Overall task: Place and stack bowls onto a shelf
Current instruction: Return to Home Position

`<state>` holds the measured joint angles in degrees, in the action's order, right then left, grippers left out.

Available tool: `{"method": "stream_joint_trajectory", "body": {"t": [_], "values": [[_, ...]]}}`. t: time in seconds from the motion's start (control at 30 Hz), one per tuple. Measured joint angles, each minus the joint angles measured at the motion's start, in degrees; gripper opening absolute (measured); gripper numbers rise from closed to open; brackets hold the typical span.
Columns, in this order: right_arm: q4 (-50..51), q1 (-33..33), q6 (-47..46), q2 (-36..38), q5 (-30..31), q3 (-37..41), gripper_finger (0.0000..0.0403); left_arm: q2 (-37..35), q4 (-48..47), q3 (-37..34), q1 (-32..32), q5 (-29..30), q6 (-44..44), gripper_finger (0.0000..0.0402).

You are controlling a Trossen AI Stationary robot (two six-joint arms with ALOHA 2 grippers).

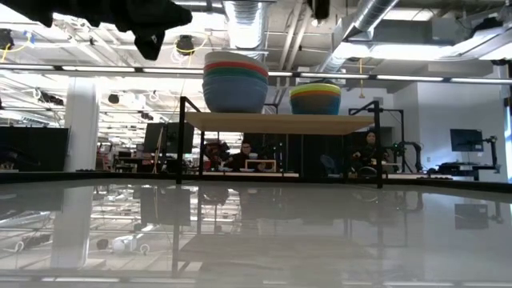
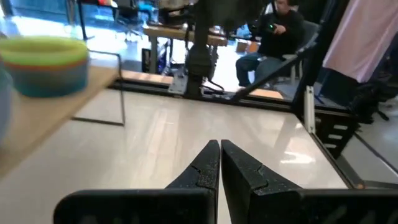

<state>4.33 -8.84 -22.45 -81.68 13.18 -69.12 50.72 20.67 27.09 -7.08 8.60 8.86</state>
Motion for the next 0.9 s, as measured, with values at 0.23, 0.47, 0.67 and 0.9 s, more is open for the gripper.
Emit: {"method": "stream_joint_trajectory", "body": {"t": [0.23, 0.47, 0.67, 0.9], "values": [[8.5, 0.85, -1.37, -0.72, 3.51, -0.52, 0.0029, 0.4, 0.28, 1.17, -1.91, -0.37, -1.13, 0.0], [10.14, -0.14, 5.81, 10.99, 3.71, 4.79, 0.0017, -5.35, -0.31, 1.31, -3.05, 2.92, -5.34, 0.0], [-11.35, 0.88, 4.86, 25.43, 1.37, 24.95, 0.0017, -7.5, -1.66, 0.51, -2.94, 4.17, -7.14, 0.0], [-33.09, 2.59, 10.44, 36.63, -7.32, 42.0, 0.0017, -4.57, 1.85, -0.13, -1.44, 2.4, -9.08, 0.0]]}}
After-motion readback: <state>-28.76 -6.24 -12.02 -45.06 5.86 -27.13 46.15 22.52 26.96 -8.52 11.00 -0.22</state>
